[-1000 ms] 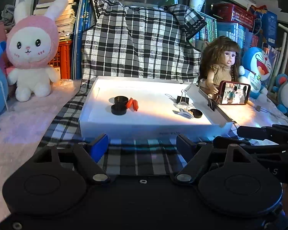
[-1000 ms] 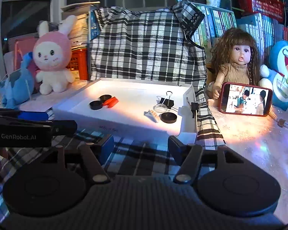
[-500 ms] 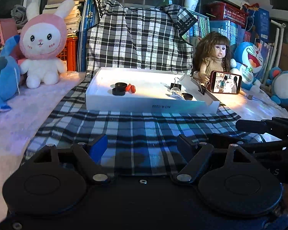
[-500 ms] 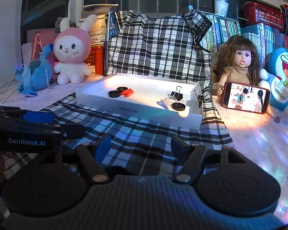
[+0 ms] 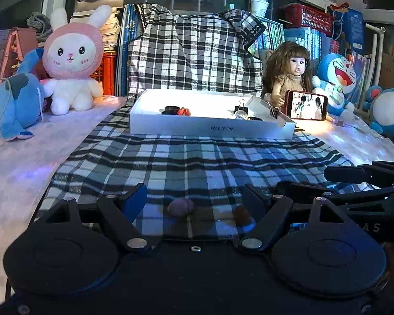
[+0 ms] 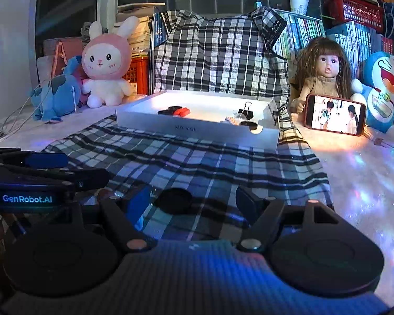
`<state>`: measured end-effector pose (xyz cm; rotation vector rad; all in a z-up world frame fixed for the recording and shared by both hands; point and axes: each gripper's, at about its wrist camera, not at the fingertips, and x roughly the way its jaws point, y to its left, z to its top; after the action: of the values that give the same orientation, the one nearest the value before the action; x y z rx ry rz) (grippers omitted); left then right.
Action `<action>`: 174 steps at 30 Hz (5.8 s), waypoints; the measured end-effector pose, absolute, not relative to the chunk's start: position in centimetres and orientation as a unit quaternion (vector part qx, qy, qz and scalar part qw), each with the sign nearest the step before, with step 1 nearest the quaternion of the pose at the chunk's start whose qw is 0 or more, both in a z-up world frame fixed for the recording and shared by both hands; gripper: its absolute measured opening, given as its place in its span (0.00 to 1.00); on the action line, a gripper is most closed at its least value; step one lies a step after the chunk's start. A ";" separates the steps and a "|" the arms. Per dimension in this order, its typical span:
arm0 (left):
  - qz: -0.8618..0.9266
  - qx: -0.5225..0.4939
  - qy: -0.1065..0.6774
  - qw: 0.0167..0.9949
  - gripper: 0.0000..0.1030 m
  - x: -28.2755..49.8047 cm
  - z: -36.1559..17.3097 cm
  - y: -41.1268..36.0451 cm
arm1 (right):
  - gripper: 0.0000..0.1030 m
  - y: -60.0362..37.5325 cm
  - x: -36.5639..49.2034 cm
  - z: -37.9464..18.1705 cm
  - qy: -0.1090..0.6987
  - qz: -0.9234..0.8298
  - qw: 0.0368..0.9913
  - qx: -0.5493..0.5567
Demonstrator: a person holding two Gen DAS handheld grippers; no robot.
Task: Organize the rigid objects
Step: 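Move both open tools back from the box to the plaid cloth, then grasp a black round cap with the right tool while the left tool grasps a brown nut, then carry the black cap with the right tool while the left tool carries the nut into the box, then open the right tool to drop the black cap while the left tool releases the nut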
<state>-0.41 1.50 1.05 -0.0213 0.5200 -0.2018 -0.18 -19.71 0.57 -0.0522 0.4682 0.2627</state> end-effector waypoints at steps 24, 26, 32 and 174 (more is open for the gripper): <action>-0.111 -0.015 0.265 0.958 0.39 -0.3 -0.4 1.9 | 0.80 -18.2 0.5 -0.4 0.251 0.116 0.959 -0.054; -0.108 -0.010 0.262 0.959 0.31 -0.3 -0.4 1.7 | 0.80 -18.2 0.5 -0.4 0.253 0.117 0.959 -0.055; -0.114 -0.014 0.261 0.958 0.20 -0.3 -0.3 1.4 | 0.72 -18.4 0.6 -0.3 0.257 0.129 0.957 -0.036; -0.074 -0.019 0.320 0.944 0.38 29.7 -0.2 -0.5 | 0.42 -20.2 26.0 0.9 0.330 0.041 0.943 0.007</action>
<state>29.67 -0.48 -0.25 -0.0386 0.6515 -0.1506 26.03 -20.21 0.86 0.0133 0.6727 0.0829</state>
